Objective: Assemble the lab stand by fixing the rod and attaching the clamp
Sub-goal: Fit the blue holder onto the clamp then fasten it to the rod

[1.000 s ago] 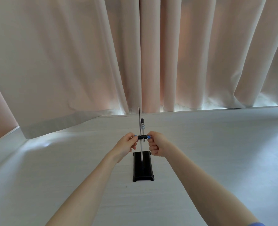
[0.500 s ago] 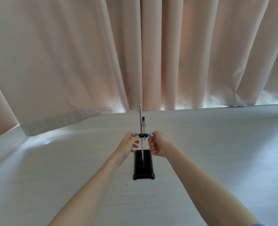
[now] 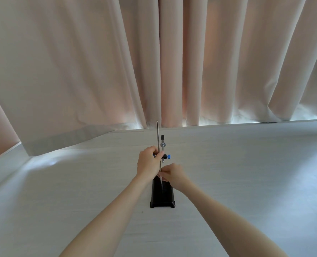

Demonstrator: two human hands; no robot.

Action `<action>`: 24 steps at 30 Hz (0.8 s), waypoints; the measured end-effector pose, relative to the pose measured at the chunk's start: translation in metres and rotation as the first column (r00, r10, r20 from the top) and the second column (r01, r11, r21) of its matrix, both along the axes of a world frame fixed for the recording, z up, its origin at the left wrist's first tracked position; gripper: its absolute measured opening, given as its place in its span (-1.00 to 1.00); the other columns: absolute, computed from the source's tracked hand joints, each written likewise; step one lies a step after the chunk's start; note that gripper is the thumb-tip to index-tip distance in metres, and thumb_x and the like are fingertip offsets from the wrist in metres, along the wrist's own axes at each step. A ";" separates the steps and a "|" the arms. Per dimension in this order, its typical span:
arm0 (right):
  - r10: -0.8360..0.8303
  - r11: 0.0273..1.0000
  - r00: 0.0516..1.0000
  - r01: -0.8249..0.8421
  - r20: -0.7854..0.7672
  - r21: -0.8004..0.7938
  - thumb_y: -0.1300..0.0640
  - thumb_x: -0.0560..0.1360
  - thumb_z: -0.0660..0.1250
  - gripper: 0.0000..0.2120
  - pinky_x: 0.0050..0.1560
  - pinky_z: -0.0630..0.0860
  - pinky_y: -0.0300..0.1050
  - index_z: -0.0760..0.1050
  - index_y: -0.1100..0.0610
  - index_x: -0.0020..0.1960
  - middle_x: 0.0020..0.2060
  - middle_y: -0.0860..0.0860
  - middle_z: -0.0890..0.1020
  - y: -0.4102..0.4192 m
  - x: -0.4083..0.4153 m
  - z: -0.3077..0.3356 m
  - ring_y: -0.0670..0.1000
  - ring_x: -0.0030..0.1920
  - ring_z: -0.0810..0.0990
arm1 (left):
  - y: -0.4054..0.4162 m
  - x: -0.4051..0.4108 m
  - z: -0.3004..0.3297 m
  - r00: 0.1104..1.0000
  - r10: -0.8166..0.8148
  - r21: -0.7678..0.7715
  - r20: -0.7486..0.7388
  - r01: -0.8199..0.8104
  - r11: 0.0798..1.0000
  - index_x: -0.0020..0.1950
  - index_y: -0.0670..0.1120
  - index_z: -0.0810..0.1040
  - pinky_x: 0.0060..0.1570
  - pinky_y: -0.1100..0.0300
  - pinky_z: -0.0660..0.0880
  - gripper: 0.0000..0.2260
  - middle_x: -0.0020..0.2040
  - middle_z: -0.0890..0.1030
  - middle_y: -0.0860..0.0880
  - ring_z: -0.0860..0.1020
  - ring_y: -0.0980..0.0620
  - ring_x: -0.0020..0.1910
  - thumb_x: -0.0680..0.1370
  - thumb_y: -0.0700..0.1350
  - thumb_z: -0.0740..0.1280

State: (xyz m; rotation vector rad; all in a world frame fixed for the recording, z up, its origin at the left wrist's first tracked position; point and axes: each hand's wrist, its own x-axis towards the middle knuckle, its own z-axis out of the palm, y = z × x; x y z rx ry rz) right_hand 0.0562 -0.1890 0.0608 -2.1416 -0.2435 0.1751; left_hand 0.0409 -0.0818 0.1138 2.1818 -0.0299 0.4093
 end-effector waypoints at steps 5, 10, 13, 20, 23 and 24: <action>0.000 1.000 1.000 0.000 -0.004 0.015 0.19 0.49 0.31 -0.87 -0.34 0.41 -0.35 0.61 0.19 -0.18 -0.41 -0.01 0.54 0.000 -0.001 -0.001 -0.11 -0.42 0.47 | 0.008 0.001 0.008 0.997 -0.068 0.140 -0.019 0.070 0.988 -0.23 -0.24 0.51 -0.09 0.00 0.38 -0.81 -0.37 0.41 0.00 0.41 -0.17 -0.12 0.55 -0.18 0.25; -0.083 0.653 0.941 0.299 -0.327 0.696 0.41 0.49 0.19 -0.73 -0.07 0.56 -0.13 0.40 0.25 0.17 -0.05 0.21 0.55 -0.014 0.006 0.018 0.10 -0.21 0.60 | 0.027 0.003 0.012 0.986 -0.121 0.046 -0.116 0.127 0.991 -0.12 -0.22 0.57 0.19 -0.09 0.40 -0.81 0.03 0.58 -0.19 0.47 -0.21 0.13 0.56 -0.23 0.18; -0.007 0.356 0.933 0.337 -0.359 0.872 0.41 0.49 0.14 -0.72 -0.04 0.55 -0.07 0.40 0.20 0.16 -0.04 0.18 0.56 -0.032 0.015 0.033 0.14 -0.08 0.60 | 0.034 0.005 0.014 0.984 -0.128 0.078 -0.120 0.138 0.987 -0.11 -0.19 0.59 0.11 0.14 0.40 -0.78 0.04 0.48 -0.12 0.47 -0.09 0.03 0.57 -0.25 0.15; -0.010 0.522 0.984 0.156 -0.177 0.838 0.30 0.55 0.21 -0.85 0.04 0.58 -0.17 0.55 0.22 0.00 -0.11 0.12 0.60 -0.046 0.010 0.034 0.05 -0.06 0.61 | 0.032 0.012 0.007 0.997 -0.037 -0.001 -0.066 0.037 0.999 0.02 -0.14 0.54 -0.44 0.41 0.37 -0.81 -0.03 0.45 -0.11 0.54 -0.08 -0.18 0.58 -0.24 0.13; -0.034 0.546 0.989 0.137 -0.141 0.826 0.30 0.54 0.23 -0.87 0.03 0.60 -0.24 0.55 0.25 -0.02 -0.11 0.14 0.62 -0.048 0.008 0.030 0.05 -0.08 0.64 | 0.033 0.015 0.007 0.999 -0.021 -0.013 -0.043 0.020 1.000 0.06 -0.17 0.54 -0.36 0.32 0.39 -0.83 -0.09 0.49 -0.09 0.55 -0.10 -0.19 0.57 -0.25 0.17; -0.037 0.554 0.990 0.132 -0.134 0.822 0.29 0.54 0.24 -0.88 0.01 0.61 -0.24 0.55 0.26 -0.03 -0.11 0.15 0.63 -0.048 0.008 0.030 0.05 -0.10 0.65 | 0.034 0.016 0.007 0.999 -0.025 -0.020 -0.044 0.024 1.000 0.06 -0.18 0.54 -0.34 0.31 0.42 -0.83 -0.10 0.50 -0.10 0.54 -0.09 -0.20 0.57 -0.25 0.18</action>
